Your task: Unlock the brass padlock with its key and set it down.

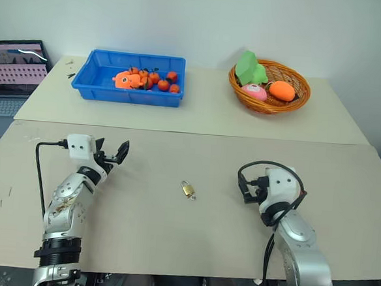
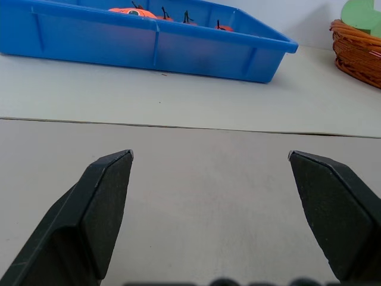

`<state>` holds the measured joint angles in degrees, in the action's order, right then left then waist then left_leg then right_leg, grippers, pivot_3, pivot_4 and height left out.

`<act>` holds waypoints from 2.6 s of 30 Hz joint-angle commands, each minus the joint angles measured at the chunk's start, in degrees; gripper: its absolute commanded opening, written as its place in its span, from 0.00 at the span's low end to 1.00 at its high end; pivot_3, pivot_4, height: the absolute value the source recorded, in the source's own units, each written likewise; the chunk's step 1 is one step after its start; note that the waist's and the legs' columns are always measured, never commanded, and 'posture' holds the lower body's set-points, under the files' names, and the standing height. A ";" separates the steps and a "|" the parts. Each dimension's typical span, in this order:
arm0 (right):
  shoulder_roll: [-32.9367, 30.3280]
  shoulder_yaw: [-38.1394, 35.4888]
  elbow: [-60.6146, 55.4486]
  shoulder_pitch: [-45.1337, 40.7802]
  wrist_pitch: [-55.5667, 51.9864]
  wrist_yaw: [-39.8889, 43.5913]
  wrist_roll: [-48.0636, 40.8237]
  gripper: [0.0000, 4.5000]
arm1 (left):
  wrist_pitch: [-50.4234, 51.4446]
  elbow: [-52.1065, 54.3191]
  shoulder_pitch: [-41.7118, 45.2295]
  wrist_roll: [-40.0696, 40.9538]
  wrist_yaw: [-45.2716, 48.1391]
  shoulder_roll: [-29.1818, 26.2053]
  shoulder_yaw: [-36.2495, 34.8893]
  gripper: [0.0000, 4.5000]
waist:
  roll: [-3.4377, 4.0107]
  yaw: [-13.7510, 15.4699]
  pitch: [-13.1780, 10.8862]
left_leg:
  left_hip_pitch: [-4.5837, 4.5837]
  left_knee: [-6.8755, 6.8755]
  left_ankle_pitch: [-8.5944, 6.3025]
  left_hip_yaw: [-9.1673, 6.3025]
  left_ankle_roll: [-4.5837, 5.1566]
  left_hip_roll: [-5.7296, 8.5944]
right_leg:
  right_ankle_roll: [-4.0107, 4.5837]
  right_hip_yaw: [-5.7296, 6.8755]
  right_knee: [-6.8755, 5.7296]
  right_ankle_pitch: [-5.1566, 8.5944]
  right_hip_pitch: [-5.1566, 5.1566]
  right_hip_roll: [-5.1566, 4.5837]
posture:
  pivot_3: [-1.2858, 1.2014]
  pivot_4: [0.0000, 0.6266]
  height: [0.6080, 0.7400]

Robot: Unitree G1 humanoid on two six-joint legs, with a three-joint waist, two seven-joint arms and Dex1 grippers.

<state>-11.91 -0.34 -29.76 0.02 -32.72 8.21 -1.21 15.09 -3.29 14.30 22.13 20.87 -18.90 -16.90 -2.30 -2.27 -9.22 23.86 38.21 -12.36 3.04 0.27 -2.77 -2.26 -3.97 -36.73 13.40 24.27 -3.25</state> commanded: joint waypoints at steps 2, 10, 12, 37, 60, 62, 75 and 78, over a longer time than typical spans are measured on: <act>-0.41 -0.04 -1.49 0.11 1.29 -0.47 0.89 1.00 | -1.38 0.59 0.67 -0.41 2.91 -2.66 0.24 0.99 | -0.01 -0.01 -0.01 | 0.00 0.00 0.00 0.00 0.00 0.00 | 0.00 0.00 0.00 0.00 0.00 0.00 | 0.52 0.24 1.00; -0.78 0.30 -2.00 0.24 -0.06 0.32 1.08 1.00 | -1.74 2.95 -2.53 2.30 15.45 -7.84 1.87 0.99 | -0.01 -0.14 -0.01 | 0.00 -0.03 0.00 0.02 0.00 -0.01 | 0.01 0.00 0.02 0.00 0.02 0.00 | 0.52 0.24 1.00; -1.05 0.23 -2.01 -0.03 -0.29 0.81 0.89 1.00 | -2.44 4.59 -4.02 3.22 19.59 -9.21 2.33 0.99 | -0.01 -0.19 -0.01 | 0.00 -0.07 0.00 0.04 0.00 -0.03 | 0.03 0.00 0.03 0.01 0.04 -0.01 | 0.52 0.24 1.00; -19.50 8.20 -4.78 -18.84 -18.09 24.77 -27.21 1.00 | -2.28 17.54 -14.09 8.09 50.56 -29.66 4.08 0.99 | -0.11 -0.05 -0.18 | -0.05 -0.36 0.00 0.16 0.00 -0.15 | 0.20 0.06 0.05 0.17 0.21 -0.02 | 0.52 0.24 1.00; -4.68 21.07 -8.13 -25.31 -38.76 3.62 -20.01 1.00 | 2.41 18.14 -14.77 10.74 54.25 -37.97 -1.46 0.99 | -0.12 -0.16 -0.18 | 0.43 -0.35 0.03 0.17 -0.02 -0.13 | 0.22 0.05 -0.21 0.20 0.78 0.01 | 0.52 0.24 1.00; -4.03 22.49 -8.22 -25.45 -40.09 1.99 -18.82 1.00 | 2.91 18.21 -14.32 10.79 54.31 -38.19 -1.45 0.99 | -0.12 -0.17 -0.18 | 0.44 -0.35 0.03 0.17 -0.02 -0.12 | 0.22 0.05 -0.20 0.20 0.78 0.01 | 0.52 0.24 1.00; 0.94 24.00 -5.49 -24.41 -44.34 -3.94 -14.05 1.00 | 4.48 16.71 -10.78 10.52 56.10 -40.00 -0.75 0.99 | -0.13 -0.20 -0.17 | 0.42 -0.35 0.05 0.17 -0.05 -0.12 | 0.22 0.05 -0.27 0.19 0.80 0.02 | 0.52 0.24 1.00; 1.97 23.07 -5.03 -23.42 -44.58 -4.46 -13.55 1.00 | 4.32 15.94 -9.78 10.14 56.32 -40.10 -0.42 0.99 | -0.13 -0.20 -0.17 | 0.43 -0.35 0.05 0.16 -0.06 -0.11 | 0.22 0.05 -0.27 0.20 0.80 0.02 | 0.52 0.24 1.00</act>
<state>-10.74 23.87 -33.95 -23.79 -76.97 4.36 -15.22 19.74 12.57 3.35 31.70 76.95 -58.10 -16.73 -2.43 -2.47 -9.38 24.29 37.86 -12.31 3.21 0.21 -2.88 -2.04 -3.92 -37.00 13.60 25.08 -3.23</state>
